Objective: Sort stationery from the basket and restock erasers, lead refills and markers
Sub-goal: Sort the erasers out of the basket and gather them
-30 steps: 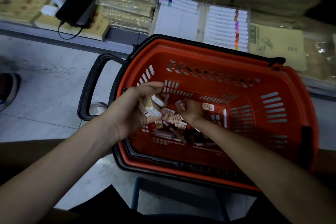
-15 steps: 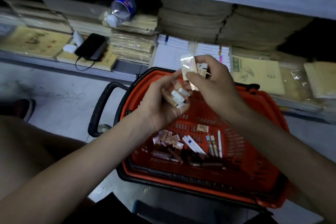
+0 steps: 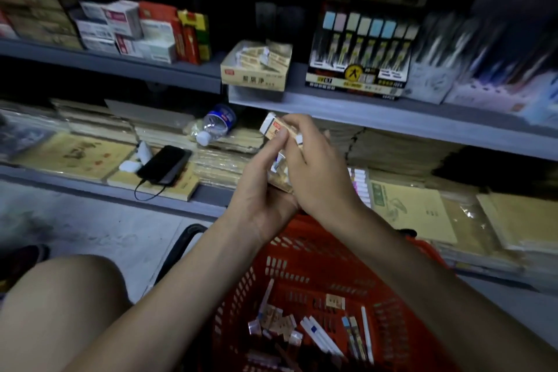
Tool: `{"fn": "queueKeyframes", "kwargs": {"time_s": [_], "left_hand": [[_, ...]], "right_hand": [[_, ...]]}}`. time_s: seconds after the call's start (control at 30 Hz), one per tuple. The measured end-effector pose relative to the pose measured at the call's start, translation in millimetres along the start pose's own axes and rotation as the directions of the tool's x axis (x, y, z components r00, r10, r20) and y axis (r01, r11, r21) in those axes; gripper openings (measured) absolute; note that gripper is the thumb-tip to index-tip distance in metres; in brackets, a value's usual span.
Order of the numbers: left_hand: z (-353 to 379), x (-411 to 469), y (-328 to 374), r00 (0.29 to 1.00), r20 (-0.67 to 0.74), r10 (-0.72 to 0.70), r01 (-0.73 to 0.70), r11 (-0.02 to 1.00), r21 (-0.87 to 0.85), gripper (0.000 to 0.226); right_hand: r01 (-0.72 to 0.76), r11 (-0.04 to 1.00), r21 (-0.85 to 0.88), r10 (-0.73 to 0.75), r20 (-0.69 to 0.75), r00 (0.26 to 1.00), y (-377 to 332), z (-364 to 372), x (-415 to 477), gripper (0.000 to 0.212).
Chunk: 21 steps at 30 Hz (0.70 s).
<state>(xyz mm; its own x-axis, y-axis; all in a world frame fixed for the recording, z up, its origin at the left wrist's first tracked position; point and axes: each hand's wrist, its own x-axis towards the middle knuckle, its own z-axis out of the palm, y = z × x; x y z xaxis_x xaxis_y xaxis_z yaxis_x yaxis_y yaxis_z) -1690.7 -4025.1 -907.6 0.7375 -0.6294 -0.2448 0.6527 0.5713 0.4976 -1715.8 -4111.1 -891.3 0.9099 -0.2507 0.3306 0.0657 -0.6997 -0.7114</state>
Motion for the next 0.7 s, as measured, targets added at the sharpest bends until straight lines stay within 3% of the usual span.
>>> {"fn": "queueKeyframes", "kwargs": {"time_s": [0.1,0.2,0.33,0.53,0.63,0.7], "left_hand": [[6.2,-2.7,12.6,0.999,0.019,0.037,-0.037,0.999,-0.004,0.024],[10.0,-4.0,26.4,0.998,0.015,0.066,-0.065,0.996,-0.053,0.026],[10.7,0.9,45.1,0.994,-0.025,0.105,-0.107,0.982,-0.154,0.033],[10.7,-2.0,87.3,0.992,-0.108,0.057,-0.085,0.957,-0.276,0.035],[7.2,-2.8,105.5,0.985,-0.162,0.062,-0.106,0.953,-0.285,0.02],[3.8,-2.8,114.0,0.982,-0.175,0.067,-0.115,0.953,-0.281,0.02]], "right_hand": [[0.002,1.0,-0.025,-0.001,0.04,0.999,-12.0,-7.2,9.5,0.029],[-0.105,0.983,0.148,0.087,0.121,0.989,-27.9,-15.5,21.3,0.034],[-0.253,0.89,0.38,0.208,0.156,0.966,-44.7,-20.5,42.9,0.019],[-0.053,0.954,0.294,0.072,-0.057,0.996,-49.1,-26.3,70.6,0.023],[-0.066,0.924,0.376,0.102,-0.078,0.992,-47.6,-27.3,95.2,0.019],[-0.063,0.945,0.322,0.089,-0.068,0.994,-46.5,-26.5,114.2,0.017]]}}
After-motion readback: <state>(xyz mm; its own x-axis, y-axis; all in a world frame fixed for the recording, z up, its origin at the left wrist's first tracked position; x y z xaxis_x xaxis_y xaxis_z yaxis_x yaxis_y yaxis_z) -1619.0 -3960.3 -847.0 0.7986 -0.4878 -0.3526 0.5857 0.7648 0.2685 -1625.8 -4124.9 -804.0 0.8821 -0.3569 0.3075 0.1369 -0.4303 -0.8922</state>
